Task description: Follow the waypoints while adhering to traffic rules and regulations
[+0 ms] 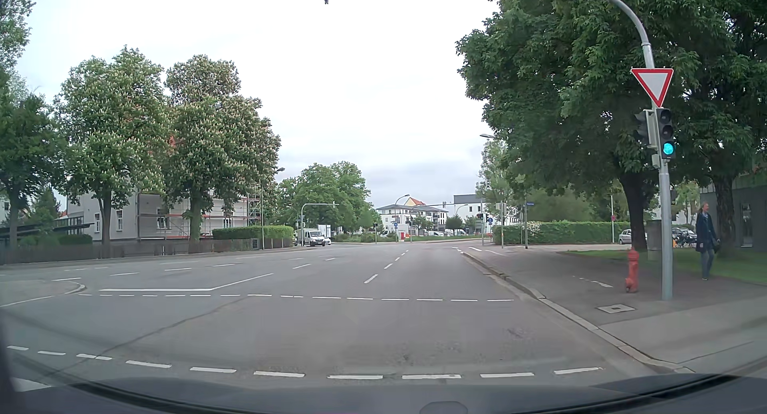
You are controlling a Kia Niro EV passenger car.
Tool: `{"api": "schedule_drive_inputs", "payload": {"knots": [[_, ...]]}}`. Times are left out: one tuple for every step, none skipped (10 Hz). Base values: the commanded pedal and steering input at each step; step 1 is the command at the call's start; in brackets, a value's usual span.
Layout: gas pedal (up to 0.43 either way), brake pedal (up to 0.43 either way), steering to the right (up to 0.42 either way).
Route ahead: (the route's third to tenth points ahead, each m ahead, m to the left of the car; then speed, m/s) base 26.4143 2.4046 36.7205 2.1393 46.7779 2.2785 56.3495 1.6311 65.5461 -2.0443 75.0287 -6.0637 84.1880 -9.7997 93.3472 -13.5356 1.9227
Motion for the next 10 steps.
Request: {"api": "schedule_drive_inputs", "payload": {"knots": [[0.22,0.0,0.003],[0.22,0.0,0.004],[0.22,0.0,0.004],[0.22,0.0,0.005],[0.22,0.0,0.005],[0.22,0.0,0.006],[0.228,0.0,0.006],[0.24,0.0,0.005],[0.248,0.0,0.005],[0.248,0.0,0.006]]}}
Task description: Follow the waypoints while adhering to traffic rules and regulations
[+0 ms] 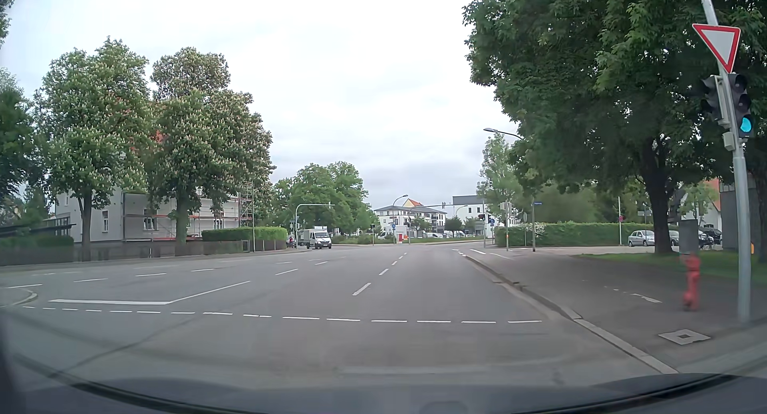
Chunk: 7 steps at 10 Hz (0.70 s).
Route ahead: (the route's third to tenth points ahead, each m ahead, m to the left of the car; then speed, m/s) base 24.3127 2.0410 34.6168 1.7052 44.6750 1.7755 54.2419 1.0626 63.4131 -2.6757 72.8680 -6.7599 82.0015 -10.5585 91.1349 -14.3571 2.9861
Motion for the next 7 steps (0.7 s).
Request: {"api": "schedule_drive_inputs", "payload": {"knots": [[0.248,0.0,0.008],[0.248,0.0,0.009],[0.248,0.0,0.009],[0.248,0.0,0.009],[0.248,0.0,0.009],[0.248,0.0,0.011],[0.248,0.0,0.011]]}}
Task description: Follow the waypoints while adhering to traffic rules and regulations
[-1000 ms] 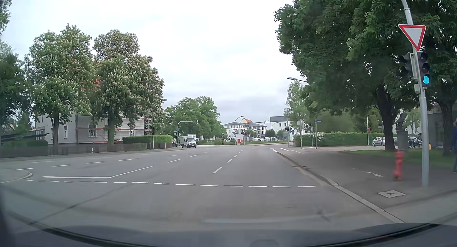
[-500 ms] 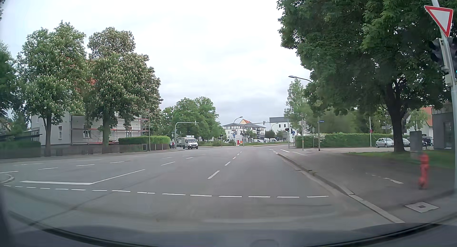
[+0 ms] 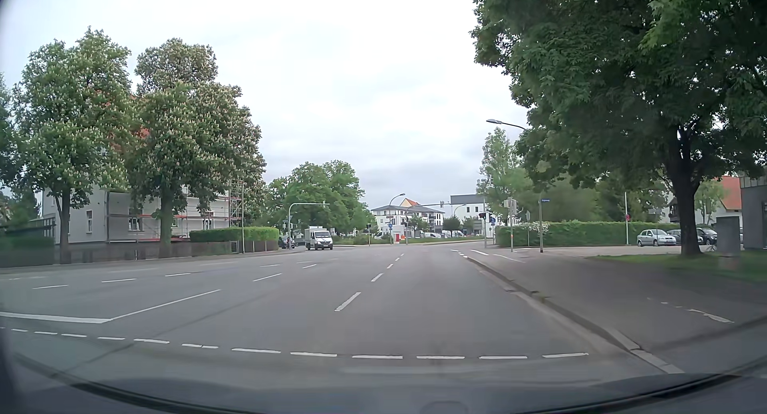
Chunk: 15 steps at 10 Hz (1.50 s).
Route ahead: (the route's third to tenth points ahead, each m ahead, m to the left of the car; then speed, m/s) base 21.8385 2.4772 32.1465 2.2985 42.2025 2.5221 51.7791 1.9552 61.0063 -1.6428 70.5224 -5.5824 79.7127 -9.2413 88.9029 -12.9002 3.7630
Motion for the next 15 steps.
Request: {"api": "schedule_drive_inputs", "payload": {"knots": [[0.248,0.0,0.012],[0.248,0.0,0.013],[0.248,0.0,0.015],[0.248,0.0,0.016],[0.248,0.0,0.018],[0.248,0.0,0.018],[0.248,0.0,0.018],[0.248,0.0,0.018],[0.248,0.0,0.018],[0.248,0.0,0.019],[0.248,0.0,0.018],[0.248,0.0,0.018],[0.248,0.0,0.017],[0.248,0.0,0.016],[0.248,0.0,0.016]]}}
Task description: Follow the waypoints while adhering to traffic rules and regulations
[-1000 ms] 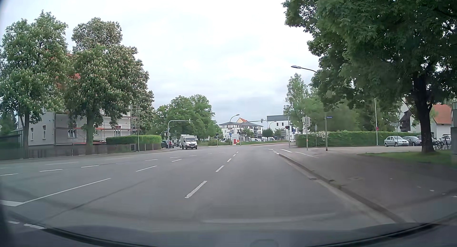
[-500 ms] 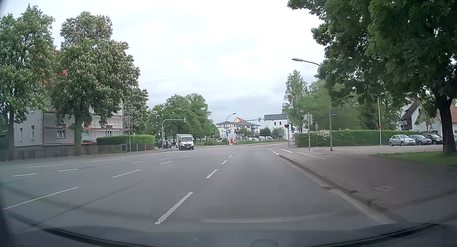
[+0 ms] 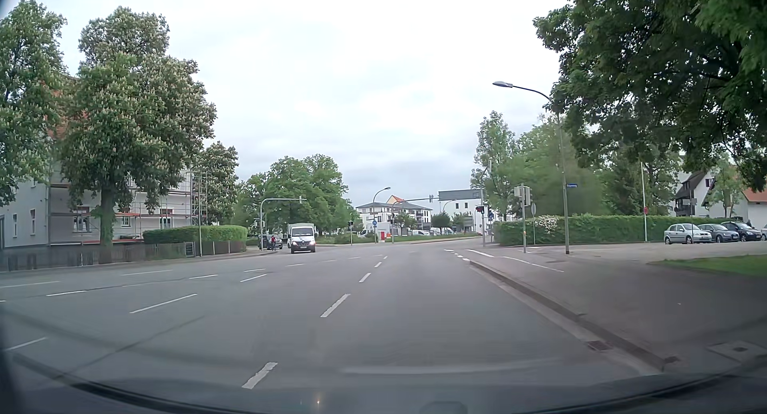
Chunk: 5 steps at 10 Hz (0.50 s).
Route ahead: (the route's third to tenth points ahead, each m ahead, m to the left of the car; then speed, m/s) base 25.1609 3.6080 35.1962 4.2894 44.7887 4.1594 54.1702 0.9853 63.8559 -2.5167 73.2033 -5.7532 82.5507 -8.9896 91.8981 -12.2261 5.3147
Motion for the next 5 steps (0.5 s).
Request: {"api": "schedule_drive_inputs", "payload": {"knots": [[0.248,0.0,0.015],[0.248,0.0,0.015],[0.248,0.0,0.014],[0.248,0.0,0.013],[0.248,0.0,0.013]]}}
